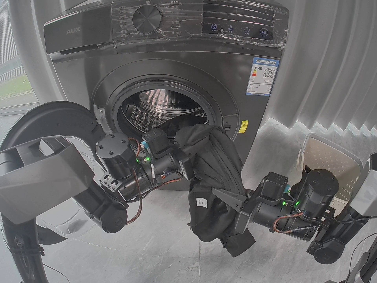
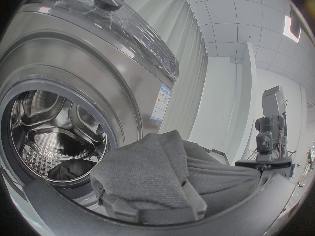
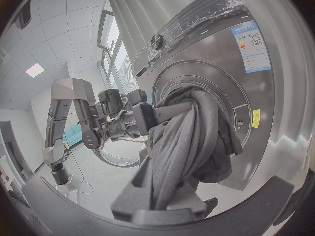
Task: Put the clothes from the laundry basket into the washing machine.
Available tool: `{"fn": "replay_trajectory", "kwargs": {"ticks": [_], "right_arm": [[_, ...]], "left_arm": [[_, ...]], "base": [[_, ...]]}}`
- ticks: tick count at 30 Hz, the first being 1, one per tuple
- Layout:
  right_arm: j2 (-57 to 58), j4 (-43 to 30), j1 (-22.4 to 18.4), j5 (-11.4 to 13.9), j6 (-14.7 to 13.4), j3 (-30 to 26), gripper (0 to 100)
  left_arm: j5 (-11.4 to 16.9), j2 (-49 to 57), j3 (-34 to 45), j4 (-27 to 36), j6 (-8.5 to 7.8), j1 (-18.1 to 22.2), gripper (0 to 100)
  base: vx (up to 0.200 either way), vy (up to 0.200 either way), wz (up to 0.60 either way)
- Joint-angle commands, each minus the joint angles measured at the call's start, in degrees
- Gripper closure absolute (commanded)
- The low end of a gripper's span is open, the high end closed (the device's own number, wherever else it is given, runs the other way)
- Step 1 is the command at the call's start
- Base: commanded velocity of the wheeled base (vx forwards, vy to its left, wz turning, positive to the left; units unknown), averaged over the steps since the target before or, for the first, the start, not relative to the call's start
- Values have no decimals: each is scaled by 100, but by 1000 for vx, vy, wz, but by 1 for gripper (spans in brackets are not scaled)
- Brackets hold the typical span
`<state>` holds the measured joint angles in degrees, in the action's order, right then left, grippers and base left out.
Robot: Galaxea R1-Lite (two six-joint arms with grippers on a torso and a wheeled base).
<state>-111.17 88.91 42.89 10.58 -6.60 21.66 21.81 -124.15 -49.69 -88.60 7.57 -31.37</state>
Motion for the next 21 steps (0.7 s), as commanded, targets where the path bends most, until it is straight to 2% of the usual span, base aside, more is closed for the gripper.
{"fn": "replay_trajectory", "kwargs": {"ticks": [1,3,4,7,14,21], "right_arm": [[236,-5,36,23,9,-83,100],[245,-5,27,23,9,-83,100],[245,-5,-44,23,0,-66,100],[245,-5,-184,23,-8,-31,100],[227,-5,-764,58,-26,110,100],[209,-5,-852,76,-35,198,100]], "left_arm": [[-36,-162,-23,1,-1,17,100],[-36,-206,21,-8,-19,17,100],[-36,-233,29,-17,-28,17,0],[-19,-197,258,-17,-80,17,0],[78,224,1488,-26,-133,-186,0],[429,576,1743,-26,-142,-221,0]], "base": [[0,0,0],[0,0,0],[0,0,0],[0,0,0],[0,0,0],[0,0,0]]}}
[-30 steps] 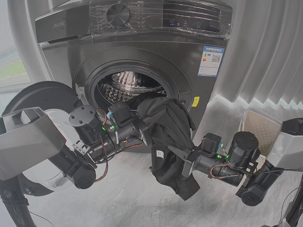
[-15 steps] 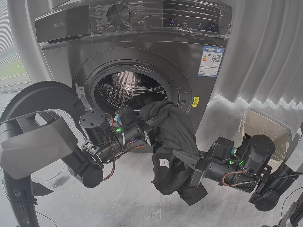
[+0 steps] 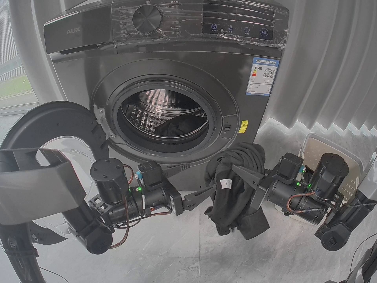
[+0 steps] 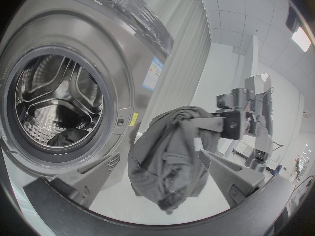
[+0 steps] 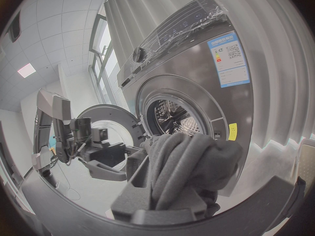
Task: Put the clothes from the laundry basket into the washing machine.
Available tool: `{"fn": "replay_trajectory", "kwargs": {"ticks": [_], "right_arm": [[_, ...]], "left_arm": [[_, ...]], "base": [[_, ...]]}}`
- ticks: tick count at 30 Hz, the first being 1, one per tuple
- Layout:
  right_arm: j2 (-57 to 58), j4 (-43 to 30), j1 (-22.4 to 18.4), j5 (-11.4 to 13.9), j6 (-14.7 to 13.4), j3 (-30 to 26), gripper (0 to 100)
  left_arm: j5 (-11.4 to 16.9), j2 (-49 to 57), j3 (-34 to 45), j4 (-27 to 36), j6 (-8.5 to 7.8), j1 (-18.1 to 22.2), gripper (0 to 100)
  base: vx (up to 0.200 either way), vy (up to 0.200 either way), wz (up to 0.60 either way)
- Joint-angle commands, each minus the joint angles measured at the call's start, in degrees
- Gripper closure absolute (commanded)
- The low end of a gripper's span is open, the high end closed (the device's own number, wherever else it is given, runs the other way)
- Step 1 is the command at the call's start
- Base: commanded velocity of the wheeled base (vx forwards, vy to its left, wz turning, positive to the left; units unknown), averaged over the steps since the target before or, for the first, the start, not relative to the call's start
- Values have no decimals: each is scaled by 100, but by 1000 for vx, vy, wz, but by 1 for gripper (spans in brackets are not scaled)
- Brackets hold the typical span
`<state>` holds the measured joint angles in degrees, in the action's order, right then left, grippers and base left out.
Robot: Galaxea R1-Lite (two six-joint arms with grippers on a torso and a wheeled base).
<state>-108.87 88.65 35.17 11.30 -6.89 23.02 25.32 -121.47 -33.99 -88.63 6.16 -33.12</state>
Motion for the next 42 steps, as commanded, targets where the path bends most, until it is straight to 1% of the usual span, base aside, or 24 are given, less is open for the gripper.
{"fn": "replay_trajectory", "kwargs": {"ticks": [1,3,4,5,6,7,8,9,10,12,14,17,19,20,21,23,24,31,35,36,38,39,42], "right_arm": [[-20,21,-89,4,-6,63,100],[-20,21,-89,4,-14,71,100],[-20,21,-89,4,-14,71,100],[-29,21,-80,4,-14,89,100],[-29,21,-80,4,-14,89,100],[-20,21,-80,4,-14,89,100],[-20,21,-80,4,-6,107,100],[-20,21,-80,4,-6,107,100],[-20,21,-63,4,-6,133,100],[-20,21,-28,-5,-14,133,100],[-11,12,-10,-5,-14,142,100],[-2,12,43,21,-23,151,100],[7,12,113,83,-23,151,100],[7,12,201,153,-23,151,100],[15,12,254,153,-23,151,100],[15,12,359,162,-32,151,100],[15,12,412,162,-41,151,100],[15,12,702,188,-23,212,100],[7,12,825,188,-58,247,100],[7,12,851,180,-76,247,100],[7,12,913,180,-120,247,100],[7,12,983,171,-137,247,100],[7,12,1001,171,-146,247,100]], "left_arm": [[193,396,217,-23,0,-36,0],[404,484,270,-23,0,-10,0],[439,501,287,-23,-9,-1,0],[623,536,446,-23,-36,7,0],[773,554,560,-23,-123,16,0],[773,554,560,-23,-123,16,0],[1045,572,718,-23,-378,34,0],[1045,572,718,-23,-378,34,0],[1282,563,824,-23,-607,104,0],[1529,545,894,-23,-765,227,0],[1696,501,903,-23,-844,245,0],[1810,422,850,-14,-906,245,0],[1801,299,771,-23,-914,227,0],[1757,106,542,-14,-958,218,0],[1739,-9,419,-14,-1011,218,0],[1748,-246,129,-23,-1213,245,0],[1757,-325,33,-14,-1284,245,0],[1854,-545,-143,-14,-1213,174,0],[2170,-720,-301,-14,-1178,201,0],[2205,-764,-354,-14,-1178,210,0],[2197,-844,-486,-14,-1169,218,0],[2179,-940,-688,-14,-1161,210,0],[2170,-1002,-882,-14,-1125,174,0]], "base": [[0,0,0],[0,0,0],[0,0,0],[0,0,0],[0,0,0],[0,0,0],[0,0,0],[0,0,0],[0,0,0],[0,0,0],[0,0,0],[0,0,0],[0,0,0],[0,0,0],[0,0,0],[0,0,0],[0,0,0],[0,0,0],[0,0,0],[0,0,0],[0,0,0],[0,0,0],[0,0,0]]}}
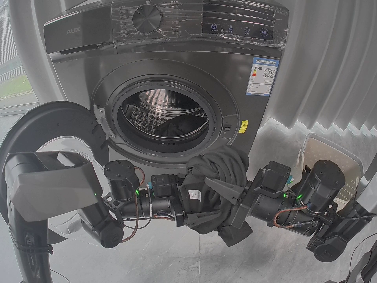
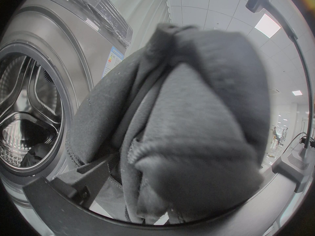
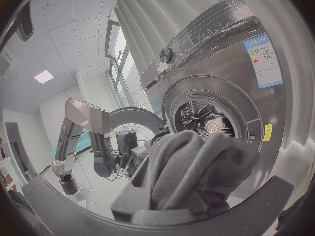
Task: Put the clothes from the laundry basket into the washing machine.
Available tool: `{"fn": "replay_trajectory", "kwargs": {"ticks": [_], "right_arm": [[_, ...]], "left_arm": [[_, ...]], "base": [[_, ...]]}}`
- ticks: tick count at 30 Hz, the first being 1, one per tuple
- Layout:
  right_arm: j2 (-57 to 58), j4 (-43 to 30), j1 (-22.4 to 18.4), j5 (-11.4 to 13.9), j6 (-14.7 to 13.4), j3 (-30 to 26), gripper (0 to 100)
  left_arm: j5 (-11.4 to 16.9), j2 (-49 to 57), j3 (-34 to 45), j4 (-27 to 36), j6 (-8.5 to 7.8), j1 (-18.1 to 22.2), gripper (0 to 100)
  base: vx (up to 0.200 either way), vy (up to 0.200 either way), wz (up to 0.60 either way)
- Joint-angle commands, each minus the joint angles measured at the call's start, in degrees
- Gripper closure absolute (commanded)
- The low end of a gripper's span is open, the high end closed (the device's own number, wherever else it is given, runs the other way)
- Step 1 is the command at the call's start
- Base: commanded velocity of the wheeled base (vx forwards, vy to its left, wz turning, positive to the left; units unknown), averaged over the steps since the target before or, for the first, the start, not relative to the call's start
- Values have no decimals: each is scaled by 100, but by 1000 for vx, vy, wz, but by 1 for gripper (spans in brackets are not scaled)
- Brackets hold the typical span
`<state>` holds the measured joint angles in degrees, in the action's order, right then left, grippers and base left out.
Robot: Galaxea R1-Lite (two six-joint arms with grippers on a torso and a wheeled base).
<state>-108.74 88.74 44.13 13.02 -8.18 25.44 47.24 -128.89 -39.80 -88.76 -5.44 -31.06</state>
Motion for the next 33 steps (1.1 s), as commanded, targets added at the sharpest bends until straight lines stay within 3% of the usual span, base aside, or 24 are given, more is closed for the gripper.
{"fn": "replay_trajectory", "kwargs": {"ticks": [1,7,18,19,27,33], "right_arm": [[-7,3,113,-10,-17,5,100],[-42,12,105,-19,-26,5,100],[-24,12,34,-28,-35,110,100],[-24,12,25,-28,-35,128,100],[-16,21,-98,-45,-52,198,100],[-24,21,-405,-45,-87,268,100]], "left_arm": [[-22,-277,-335,-1,60,-49,0],[-74,-277,-511,-1,306,-199,0],[-215,-453,-704,-1,298,-225,0],[-215,-461,-696,-1,315,-225,100],[-215,-435,-608,-10,298,-225,100],[-241,-268,-370,-10,245,-216,100]], "base": [[0,0,0],[0,0,0],[0,0,0],[0,0,0],[0,0,0],[0,0,0]]}}
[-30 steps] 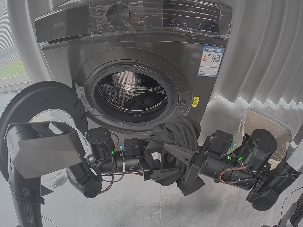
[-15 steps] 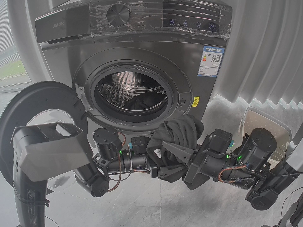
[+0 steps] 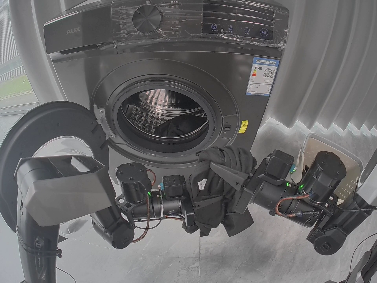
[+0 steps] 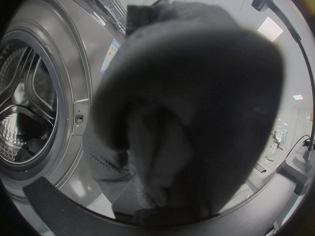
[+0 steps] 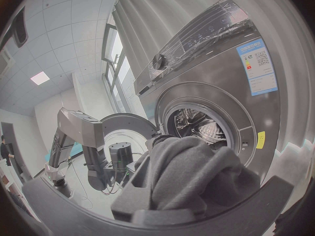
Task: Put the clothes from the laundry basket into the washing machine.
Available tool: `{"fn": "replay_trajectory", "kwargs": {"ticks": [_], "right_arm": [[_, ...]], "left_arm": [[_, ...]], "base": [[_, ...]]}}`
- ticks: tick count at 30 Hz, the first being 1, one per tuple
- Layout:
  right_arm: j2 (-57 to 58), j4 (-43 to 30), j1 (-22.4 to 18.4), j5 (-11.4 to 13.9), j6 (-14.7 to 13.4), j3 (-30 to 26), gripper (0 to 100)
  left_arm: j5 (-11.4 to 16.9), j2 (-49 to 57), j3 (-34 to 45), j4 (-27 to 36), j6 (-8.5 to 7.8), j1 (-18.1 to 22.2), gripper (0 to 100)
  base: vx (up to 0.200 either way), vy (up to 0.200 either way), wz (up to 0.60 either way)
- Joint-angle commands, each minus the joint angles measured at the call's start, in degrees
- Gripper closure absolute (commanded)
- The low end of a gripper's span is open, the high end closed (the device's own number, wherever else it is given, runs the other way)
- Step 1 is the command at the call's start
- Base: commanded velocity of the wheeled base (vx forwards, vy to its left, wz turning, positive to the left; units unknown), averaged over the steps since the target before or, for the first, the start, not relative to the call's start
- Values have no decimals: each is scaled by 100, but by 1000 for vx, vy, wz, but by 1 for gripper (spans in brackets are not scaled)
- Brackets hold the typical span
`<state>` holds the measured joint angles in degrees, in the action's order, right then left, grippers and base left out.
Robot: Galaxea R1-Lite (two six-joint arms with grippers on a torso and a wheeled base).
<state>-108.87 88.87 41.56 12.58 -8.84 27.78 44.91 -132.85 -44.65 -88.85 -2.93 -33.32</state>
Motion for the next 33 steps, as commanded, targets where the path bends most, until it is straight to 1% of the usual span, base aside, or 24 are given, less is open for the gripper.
{"fn": "replay_trajectory", "kwargs": {"ticks": [1,6,8,12,16,19,21,22,24,28,33], "right_arm": [[-11,8,-192,-1,-39,34,100],[-55,-1,-429,8,-39,69,100],[-143,-1,-508,8,-48,96,100],[-283,8,-535,8,-48,140,100],[-301,-1,-517,16,-48,166,100],[-301,-1,-526,25,-39,175,100],[-310,-1,-535,25,-30,166,100],[-310,-1,-535,25,-30,149,0],[-301,8,-543,25,-39,140,0],[-240,-1,-561,16,-30,-1,0],[-108,-1,-667,25,-30,-71,0]], "left_arm": [[-9,172,132,-1,-6,9,100],[-17,550,264,-1,29,-26,100],[-61,717,326,-1,38,-61,100],[-246,919,326,-1,46,-70,100],[-281,945,326,-1,20,-61,100],[-395,989,299,-1,29,-61,100],[-422,989,273,-1,29,-61,100],[-430,989,273,-1,20,-61,100],[-474,989,264,-1,20,-52,100],[-782,989,255,-1,11,-52,100],[-844,963,299,-1,-6,-26,100]], "base": [[0,0,0],[0,0,0],[0,0,0],[0,0,0],[0,0,0],[0,0,0],[0,0,0],[0,0,0],[0,0,0],[0,0,0],[0,0,0]]}}
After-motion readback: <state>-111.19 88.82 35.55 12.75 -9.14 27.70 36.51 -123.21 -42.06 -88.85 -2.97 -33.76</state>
